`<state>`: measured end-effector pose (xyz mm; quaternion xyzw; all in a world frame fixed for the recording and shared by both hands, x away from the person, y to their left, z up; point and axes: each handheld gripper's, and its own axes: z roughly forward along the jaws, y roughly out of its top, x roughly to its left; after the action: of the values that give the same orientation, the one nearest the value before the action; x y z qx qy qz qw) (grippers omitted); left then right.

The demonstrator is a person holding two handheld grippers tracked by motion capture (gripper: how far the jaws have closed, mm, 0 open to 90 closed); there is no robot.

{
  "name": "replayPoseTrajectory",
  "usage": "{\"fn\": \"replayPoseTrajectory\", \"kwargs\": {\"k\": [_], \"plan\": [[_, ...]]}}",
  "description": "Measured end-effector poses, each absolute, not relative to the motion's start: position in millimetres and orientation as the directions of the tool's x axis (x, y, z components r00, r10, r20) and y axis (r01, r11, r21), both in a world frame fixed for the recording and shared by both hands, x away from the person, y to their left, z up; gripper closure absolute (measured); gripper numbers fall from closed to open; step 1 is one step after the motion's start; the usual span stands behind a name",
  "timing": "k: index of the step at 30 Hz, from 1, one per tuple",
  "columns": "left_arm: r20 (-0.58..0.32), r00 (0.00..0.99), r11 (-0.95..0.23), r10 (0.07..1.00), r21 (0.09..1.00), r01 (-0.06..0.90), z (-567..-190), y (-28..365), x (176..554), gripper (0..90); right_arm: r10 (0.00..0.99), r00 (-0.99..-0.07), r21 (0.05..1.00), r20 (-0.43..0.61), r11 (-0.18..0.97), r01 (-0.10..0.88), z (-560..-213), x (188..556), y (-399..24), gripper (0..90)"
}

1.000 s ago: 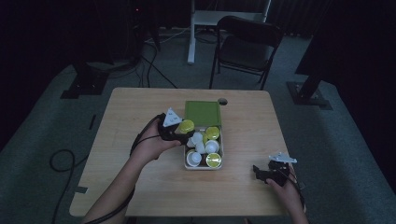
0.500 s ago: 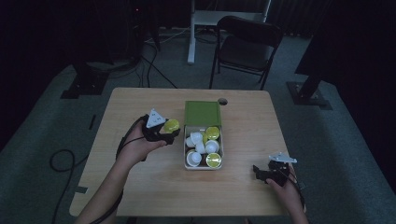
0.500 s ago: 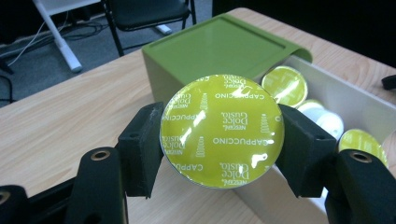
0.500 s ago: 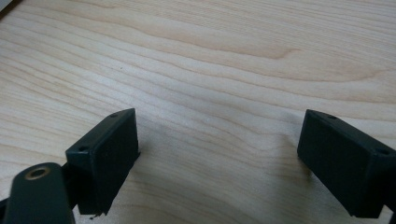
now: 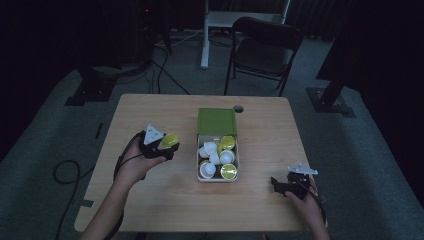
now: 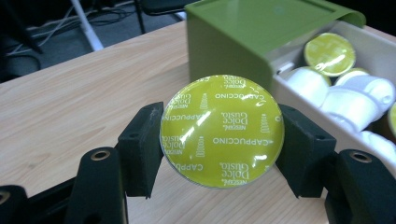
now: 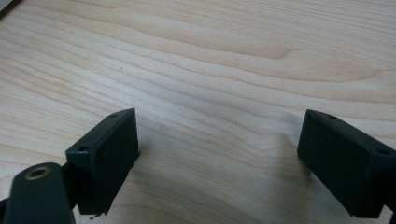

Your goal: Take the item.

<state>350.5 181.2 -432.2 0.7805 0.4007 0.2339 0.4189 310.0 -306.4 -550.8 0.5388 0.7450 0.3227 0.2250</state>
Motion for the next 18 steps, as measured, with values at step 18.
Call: {"fn": "replayPoseTrajectory", "kwargs": {"k": [18], "plan": [[0.003,0.48,-0.269,0.877,0.831,0.487,-462.3,225.7,332.5,38.4,0.948,-0.318,0.723,0.012,0.211,0.657,-550.8,310.0,-306.4,12.0]]}}
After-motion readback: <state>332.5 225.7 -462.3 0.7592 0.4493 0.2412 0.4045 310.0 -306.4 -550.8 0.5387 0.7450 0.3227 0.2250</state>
